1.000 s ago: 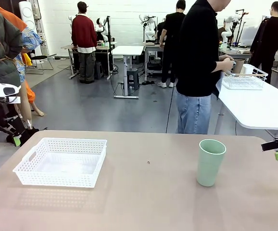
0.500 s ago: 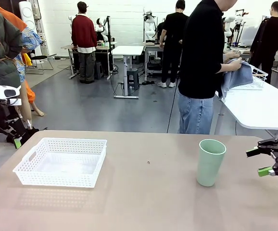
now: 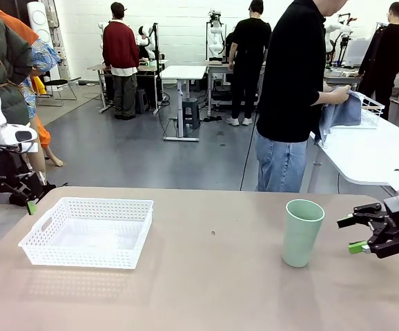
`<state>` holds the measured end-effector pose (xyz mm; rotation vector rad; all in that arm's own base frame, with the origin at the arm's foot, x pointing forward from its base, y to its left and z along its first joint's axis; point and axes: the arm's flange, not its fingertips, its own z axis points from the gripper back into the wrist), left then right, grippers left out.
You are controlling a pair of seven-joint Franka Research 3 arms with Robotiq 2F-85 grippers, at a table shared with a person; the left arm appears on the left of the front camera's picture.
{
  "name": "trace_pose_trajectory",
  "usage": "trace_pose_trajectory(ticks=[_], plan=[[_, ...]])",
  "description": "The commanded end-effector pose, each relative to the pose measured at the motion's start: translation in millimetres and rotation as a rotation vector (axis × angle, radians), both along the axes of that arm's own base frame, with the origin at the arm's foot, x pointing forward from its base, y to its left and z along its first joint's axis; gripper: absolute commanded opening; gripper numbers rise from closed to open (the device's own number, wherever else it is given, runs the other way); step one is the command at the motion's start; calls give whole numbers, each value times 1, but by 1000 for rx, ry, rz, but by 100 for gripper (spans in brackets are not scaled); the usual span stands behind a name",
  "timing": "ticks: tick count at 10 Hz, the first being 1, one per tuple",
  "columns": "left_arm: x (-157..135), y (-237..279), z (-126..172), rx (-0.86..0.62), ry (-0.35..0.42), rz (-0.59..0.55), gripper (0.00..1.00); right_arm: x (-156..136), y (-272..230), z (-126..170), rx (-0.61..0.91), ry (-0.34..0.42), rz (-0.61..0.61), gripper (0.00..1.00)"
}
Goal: Clean and organize the cups into the basket.
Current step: Pick up the Organizing basket and move it to the center of the table, then pick up the Reusable plastic cup from the right side of the table and place it inside the Organizing basket.
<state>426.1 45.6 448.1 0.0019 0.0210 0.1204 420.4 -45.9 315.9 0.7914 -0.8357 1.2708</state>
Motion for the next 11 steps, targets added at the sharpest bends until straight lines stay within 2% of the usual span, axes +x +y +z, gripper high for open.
trace_pose_trajectory(ticks=[1,2,8,9,11], plan=[[-5,-6,-3,65,-18,33,100,6,10,-13,4,31,-76,100],[0,0,0,0,0,0,100,0,0,0,0,0,0,100],[0,0,0,0,0,0,100,2,1,-1,-1,2,-11,100],[-1,0,-1,11,-1,10,100,5,5,-6,48,-32,-5,100],[3,9,-14,-10,-47,-39,100,13,11,-14,88,-66,-13,100]])
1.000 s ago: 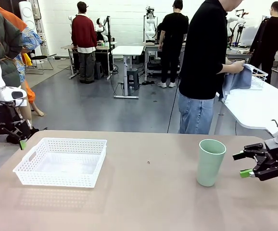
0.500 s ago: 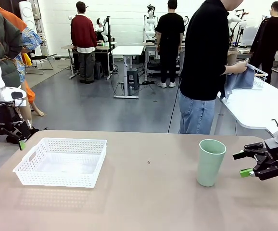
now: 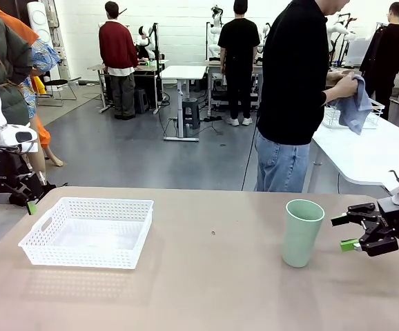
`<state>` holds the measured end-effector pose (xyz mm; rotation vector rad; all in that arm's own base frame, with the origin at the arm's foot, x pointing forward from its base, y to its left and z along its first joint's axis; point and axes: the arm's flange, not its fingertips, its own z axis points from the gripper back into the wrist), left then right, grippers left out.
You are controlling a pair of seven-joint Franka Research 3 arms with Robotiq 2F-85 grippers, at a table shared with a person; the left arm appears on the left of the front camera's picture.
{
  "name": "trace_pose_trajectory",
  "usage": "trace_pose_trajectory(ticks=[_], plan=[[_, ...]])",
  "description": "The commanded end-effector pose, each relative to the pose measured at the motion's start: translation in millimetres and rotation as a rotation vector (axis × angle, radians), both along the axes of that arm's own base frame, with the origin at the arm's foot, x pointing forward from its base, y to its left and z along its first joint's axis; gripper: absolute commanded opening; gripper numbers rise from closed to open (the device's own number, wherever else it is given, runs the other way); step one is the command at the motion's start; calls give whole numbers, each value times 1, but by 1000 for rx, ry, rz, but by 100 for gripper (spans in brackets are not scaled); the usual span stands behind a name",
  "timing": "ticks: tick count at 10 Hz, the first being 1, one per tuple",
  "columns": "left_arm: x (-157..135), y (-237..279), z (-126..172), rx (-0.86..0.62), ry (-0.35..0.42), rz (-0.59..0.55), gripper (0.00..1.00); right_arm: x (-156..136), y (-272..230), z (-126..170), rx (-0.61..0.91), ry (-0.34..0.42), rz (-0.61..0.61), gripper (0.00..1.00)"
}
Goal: Clean and organize the cups into the basket.
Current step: Pick up the Organizing basket and move it to the center of the table, then pick up the Reusable plastic cup from the right side of the table and place it inside the Organizing basket.
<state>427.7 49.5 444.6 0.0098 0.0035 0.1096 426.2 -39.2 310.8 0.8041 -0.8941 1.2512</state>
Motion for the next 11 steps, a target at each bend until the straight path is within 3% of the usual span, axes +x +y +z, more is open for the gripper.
trace_pose_trajectory(ticks=[1,11], plan=[[4,7,-18,-27,-30,-23,100,9,6,-11,51,-50,10,100],[24,-18,-88,13,15,32,100,24,12,-37,80,-40,-16,100]])
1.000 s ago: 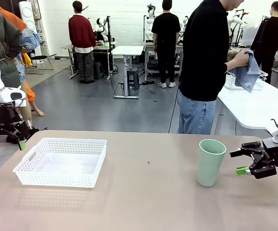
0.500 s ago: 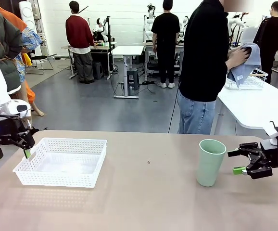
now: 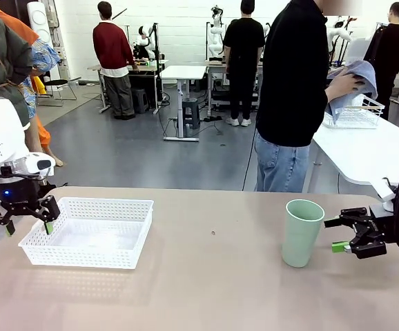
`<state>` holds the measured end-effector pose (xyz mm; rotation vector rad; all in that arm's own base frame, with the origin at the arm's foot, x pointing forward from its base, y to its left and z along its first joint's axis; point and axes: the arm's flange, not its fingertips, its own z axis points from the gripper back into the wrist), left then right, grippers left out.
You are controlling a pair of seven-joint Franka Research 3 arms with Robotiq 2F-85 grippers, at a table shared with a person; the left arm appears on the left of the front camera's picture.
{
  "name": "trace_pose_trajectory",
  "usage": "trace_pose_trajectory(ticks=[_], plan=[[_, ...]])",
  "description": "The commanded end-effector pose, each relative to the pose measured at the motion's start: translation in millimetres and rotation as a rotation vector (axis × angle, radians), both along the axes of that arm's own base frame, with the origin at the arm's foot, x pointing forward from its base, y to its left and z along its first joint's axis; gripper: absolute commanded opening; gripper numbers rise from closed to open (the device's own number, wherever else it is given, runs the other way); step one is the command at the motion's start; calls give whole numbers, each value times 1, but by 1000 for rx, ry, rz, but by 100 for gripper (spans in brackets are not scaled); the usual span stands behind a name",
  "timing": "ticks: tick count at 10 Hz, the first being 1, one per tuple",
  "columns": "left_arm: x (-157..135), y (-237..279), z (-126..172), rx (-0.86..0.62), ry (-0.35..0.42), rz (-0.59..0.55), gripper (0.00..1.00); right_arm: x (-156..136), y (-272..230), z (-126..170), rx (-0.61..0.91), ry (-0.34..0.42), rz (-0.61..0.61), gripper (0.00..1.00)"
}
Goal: Clean and organize the cups into the basket.
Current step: Pick up the Organizing basket and move it to the center of the table, then pick up the Reusable plastic cup from the right side of the table and place it inside the Organizing basket.
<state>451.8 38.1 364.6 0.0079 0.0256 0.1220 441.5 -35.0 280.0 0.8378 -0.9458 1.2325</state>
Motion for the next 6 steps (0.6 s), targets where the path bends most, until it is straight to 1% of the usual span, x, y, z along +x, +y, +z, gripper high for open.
trace_pose_trajectory(ticks=[1,4,6], plan=[[-1,-7,-10,20,-5,18,100,10,11,-9,25,-17,-12,100],[-2,-7,-13,21,0,18,100,16,21,-15,38,-17,-23,100],[-2,-8,-14,29,-2,23,100,19,33,-17,39,-8,-1,100]])
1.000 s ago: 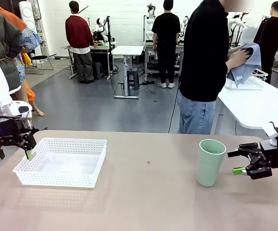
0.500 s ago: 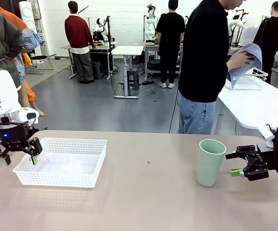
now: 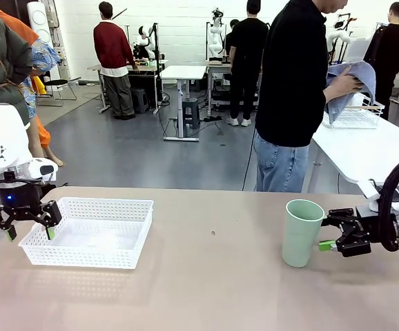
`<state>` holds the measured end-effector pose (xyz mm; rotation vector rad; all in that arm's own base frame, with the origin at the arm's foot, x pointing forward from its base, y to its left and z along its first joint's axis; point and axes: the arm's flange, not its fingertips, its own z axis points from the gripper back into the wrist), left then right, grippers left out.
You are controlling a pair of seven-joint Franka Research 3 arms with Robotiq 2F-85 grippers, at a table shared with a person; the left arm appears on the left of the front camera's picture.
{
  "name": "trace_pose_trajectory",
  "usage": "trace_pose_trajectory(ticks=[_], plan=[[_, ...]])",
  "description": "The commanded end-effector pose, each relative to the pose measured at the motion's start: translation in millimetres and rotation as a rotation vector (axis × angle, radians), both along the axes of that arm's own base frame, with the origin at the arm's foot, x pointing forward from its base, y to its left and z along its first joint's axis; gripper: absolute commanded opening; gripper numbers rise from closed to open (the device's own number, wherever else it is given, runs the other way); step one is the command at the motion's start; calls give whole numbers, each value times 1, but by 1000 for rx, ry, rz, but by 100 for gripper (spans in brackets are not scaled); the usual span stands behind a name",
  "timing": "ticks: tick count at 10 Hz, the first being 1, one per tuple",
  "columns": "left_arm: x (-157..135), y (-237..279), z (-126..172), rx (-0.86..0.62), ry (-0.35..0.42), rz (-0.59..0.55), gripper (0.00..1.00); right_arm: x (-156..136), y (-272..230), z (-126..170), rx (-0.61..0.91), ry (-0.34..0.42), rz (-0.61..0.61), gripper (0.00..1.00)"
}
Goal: Clean and organize the cups into the basket.
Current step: Pick up the Organizing basket and move it to the center of the table, then pick up the Reusable plastic cup from the right side of the table and place it inside the Organizing basket.
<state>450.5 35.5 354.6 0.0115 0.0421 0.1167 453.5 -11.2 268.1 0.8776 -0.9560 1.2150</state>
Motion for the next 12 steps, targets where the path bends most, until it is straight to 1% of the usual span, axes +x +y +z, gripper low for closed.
trace_pose_trajectory(ticks=[1,4,6,9,12], plan=[[-1,-5,-4,26,-21,32,100,7,15,-5,4,-24,3,100],[-1,-5,-5,32,-25,43,100,10,34,-7,3,-16,33,100],[-2,-5,-5,40,-24,48,100,15,45,-10,18,10,55,100],[-2,-7,-11,76,-22,44,100,21,61,-13,20,26,78,100],[1,-9,-17,67,-4,49,100,23,69,-14,47,33,108,100]])
